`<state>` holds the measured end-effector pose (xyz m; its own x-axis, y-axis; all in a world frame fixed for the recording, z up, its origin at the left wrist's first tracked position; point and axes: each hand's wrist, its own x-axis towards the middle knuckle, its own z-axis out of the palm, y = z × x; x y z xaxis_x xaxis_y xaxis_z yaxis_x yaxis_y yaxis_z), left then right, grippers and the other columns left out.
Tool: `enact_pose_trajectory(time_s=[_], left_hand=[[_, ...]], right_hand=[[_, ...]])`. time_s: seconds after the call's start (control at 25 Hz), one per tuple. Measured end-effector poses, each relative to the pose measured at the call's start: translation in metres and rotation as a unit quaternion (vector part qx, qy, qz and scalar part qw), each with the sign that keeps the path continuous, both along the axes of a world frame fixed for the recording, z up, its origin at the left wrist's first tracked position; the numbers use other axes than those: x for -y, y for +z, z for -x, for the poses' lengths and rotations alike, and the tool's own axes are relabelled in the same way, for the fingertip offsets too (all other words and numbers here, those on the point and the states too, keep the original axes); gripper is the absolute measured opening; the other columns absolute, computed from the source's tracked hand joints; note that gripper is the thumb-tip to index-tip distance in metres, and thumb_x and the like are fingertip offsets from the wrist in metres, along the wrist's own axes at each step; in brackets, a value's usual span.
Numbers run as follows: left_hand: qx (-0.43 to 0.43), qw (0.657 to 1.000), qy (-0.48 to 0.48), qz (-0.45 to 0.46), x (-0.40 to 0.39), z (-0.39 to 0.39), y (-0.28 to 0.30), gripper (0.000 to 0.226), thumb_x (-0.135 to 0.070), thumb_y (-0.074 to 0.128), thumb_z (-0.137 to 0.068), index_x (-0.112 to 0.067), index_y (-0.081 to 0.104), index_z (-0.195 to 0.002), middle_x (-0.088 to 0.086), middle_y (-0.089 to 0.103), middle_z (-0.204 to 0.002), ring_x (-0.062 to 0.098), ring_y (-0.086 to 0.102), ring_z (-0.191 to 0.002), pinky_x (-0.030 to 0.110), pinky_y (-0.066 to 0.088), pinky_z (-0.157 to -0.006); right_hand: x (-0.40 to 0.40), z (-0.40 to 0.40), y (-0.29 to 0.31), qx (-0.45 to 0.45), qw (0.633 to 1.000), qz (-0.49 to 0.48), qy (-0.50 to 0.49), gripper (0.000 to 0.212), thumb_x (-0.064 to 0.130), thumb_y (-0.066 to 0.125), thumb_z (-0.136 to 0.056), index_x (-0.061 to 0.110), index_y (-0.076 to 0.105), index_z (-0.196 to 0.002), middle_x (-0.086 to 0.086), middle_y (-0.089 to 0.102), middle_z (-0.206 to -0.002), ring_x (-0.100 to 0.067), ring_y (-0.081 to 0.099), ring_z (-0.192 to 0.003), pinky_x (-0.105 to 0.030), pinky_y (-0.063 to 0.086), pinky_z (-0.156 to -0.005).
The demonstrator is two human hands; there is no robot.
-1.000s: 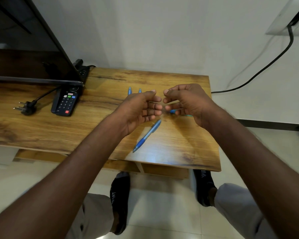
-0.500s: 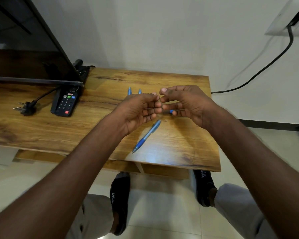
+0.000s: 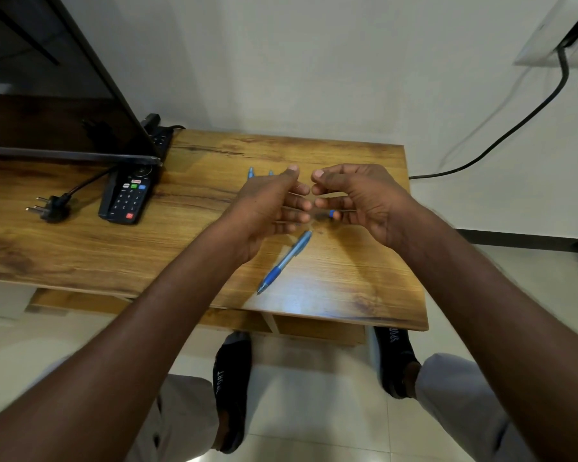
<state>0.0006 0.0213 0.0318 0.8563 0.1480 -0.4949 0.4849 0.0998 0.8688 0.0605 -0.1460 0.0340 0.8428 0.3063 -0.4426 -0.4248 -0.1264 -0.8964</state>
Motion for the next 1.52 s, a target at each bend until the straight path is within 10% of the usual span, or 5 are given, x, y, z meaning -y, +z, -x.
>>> enact_pose_trajectory(time_s=[0.2,0.36,0.6,1.2,1.52], left_hand=[[0.069,0.977,-0.027,-0.202,-0.006,0.003,-0.005,0.036,-0.045,0.059,-0.105,-0.013,0.073,-0.094,-0.002,0.075,-0.071,0.008,0.067,-0.058,0.025,0.048,-0.054],[0.105,0.839,-0.153,-0.511,0.001,0.014,-0.014,0.027,-0.050,0.076,-0.090,-0.027,0.066,-0.083,-0.006,0.068,-0.075,0.008,0.064,-0.071,0.031,0.049,-0.058],[0.067,0.771,-0.204,-0.600,0.009,0.021,-0.019,0.034,-0.052,0.084,-0.081,-0.023,0.066,-0.081,-0.002,0.066,-0.078,0.017,0.064,-0.076,0.032,0.045,-0.060],[0.109,0.837,-0.234,-0.483,0.011,0.016,-0.019,0.020,-0.027,0.082,-0.087,-0.025,0.063,-0.080,-0.007,0.066,-0.077,0.006,0.062,-0.073,0.028,0.046,-0.064],[0.104,0.957,-0.129,-0.239,-0.001,0.008,0.000,0.022,-0.019,0.084,-0.089,-0.002,0.071,-0.095,0.014,0.078,-0.085,0.022,0.071,-0.071,0.033,0.059,-0.066]], right_hand=[[0.005,-0.004,0.000,-0.014,1.000,-0.015,-0.024,0.020,0.026,0.077,-0.096,0.011,0.075,-0.108,-0.004,0.077,-0.090,-0.017,0.074,-0.077,-0.029,0.049,-0.062],[0.004,-0.005,0.001,-0.011,1.000,-0.006,-0.020,0.021,0.029,0.076,-0.096,0.011,0.075,-0.109,-0.003,0.078,-0.088,-0.015,0.075,-0.075,-0.029,0.050,-0.062],[0.004,-0.004,0.000,-0.008,1.000,-0.001,-0.021,0.026,0.028,0.076,-0.097,0.008,0.075,-0.113,-0.003,0.079,-0.089,-0.016,0.076,-0.076,-0.028,0.051,-0.062],[-0.001,-0.002,-0.001,-0.021,0.998,-0.052,-0.022,0.012,0.012,0.079,-0.092,0.007,0.073,-0.100,-0.010,0.082,-0.098,-0.021,0.081,-0.090,-0.026,0.053,-0.069],[0.005,-0.006,0.003,-0.060,0.978,-0.189,-0.060,0.008,0.011,0.076,-0.094,0.009,0.073,-0.102,-0.010,0.081,-0.105,-0.023,0.079,-0.101,-0.023,0.058,-0.070]])
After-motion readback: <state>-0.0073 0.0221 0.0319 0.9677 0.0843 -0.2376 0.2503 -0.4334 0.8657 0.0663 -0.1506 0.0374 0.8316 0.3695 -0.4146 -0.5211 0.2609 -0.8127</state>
